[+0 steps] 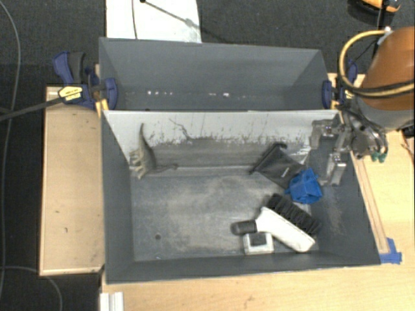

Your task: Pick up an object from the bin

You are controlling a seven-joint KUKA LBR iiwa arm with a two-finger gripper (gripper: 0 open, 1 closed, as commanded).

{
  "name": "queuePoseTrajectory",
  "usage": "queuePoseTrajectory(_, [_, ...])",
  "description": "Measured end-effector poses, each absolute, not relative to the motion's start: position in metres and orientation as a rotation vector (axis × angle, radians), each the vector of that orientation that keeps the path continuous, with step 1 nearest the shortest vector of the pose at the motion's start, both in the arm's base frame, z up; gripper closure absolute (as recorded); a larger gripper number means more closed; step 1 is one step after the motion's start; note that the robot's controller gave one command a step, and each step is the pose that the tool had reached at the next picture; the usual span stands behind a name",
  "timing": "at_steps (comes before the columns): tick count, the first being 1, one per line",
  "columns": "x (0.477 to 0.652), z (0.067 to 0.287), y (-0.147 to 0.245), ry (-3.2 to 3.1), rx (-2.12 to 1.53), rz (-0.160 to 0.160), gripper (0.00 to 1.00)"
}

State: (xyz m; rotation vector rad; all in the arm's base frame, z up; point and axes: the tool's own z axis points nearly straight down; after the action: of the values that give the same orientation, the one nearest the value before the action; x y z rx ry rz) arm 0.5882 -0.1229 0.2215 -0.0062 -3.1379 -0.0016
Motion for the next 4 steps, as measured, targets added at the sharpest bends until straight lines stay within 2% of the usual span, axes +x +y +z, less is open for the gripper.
queuePoseTrajectory(1, [0.590, 0.226, -0.123, -3.146, -0.002, 0.001, 0.00])
queuePoseTrajectory(2, [0.578, 0.177, -0.125, -3.146, -0.102, 0.000, 0.00])
queuePoseTrajectory(3, [0.566, 0.150, -0.119, -3.142, 0.019, 0.000, 0.00])
queuePoseTrajectory(4, [0.562, 0.110, -0.138, -3.143, 0.288, 0.004, 0.00])
